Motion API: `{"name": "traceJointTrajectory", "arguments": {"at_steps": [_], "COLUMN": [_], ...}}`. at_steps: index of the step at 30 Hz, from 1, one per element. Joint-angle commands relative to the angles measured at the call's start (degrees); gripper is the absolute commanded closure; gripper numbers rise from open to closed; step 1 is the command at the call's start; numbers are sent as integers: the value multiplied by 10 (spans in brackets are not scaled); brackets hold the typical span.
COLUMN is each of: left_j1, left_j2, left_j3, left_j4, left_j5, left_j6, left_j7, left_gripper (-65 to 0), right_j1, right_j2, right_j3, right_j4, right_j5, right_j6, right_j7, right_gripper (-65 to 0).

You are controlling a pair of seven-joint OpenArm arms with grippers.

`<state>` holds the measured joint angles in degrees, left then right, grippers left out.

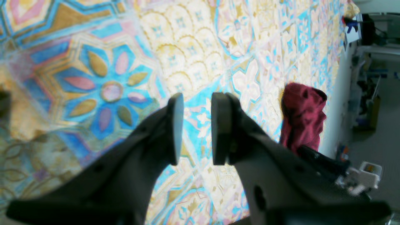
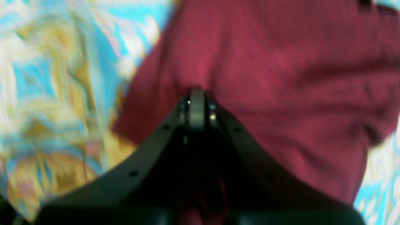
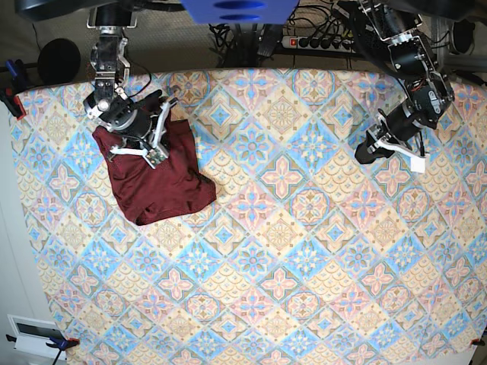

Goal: Layout the t-shirt on the table in an organized manner, then fold the t-shirt properly
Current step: 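Press and flatten the bundle with the right gripper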

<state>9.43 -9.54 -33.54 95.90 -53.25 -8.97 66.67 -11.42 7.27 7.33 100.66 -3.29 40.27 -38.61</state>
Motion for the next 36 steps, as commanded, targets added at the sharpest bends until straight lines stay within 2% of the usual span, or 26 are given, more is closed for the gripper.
{"name": "traceJointTrajectory", "arguments": {"at_steps": [1,9,16,22,25,27,33,36], "left_j1": [-4,-1,-1,-2,-3,-4,-2,-1], "left_j2": [-6,-6,-6,-5,-5,-5,-5,-5], "left_j3": [-2,-2,-2,-2,-2,-2,-2,-2], "left_j4": [11,11,11,11,11,11,11,11], "left_j5": [-14,-15,-15,-15,-15,-15,-15,-15], "left_j6": [-3,-3,-3,-3,-3,-3,-3,-3], "left_j7": [-6,-6,-6,-6,-6,-6,-6,-6], "left_gripper": [-142,-142,-142,-142,-142,-142,-142,-142], "right_j1": [1,1,-15,-49,-15,26,101,127], "right_j2": [3,2,3,3,3,2,-31,-34], "right_j3": [-3,-15,-16,-39,-76,-90,-95,-95], "right_j4": [6,-7,98,109,108,94,-7,-45], "right_j5": [4,4,4,4,4,4,4,4], "right_j6": [-3,-3,-3,-3,-3,-3,-3,-3], "right_j7": [8,8,1,1,0,-25,-34,-33], "right_gripper": [0,0,0,0,0,0,0,0]}}
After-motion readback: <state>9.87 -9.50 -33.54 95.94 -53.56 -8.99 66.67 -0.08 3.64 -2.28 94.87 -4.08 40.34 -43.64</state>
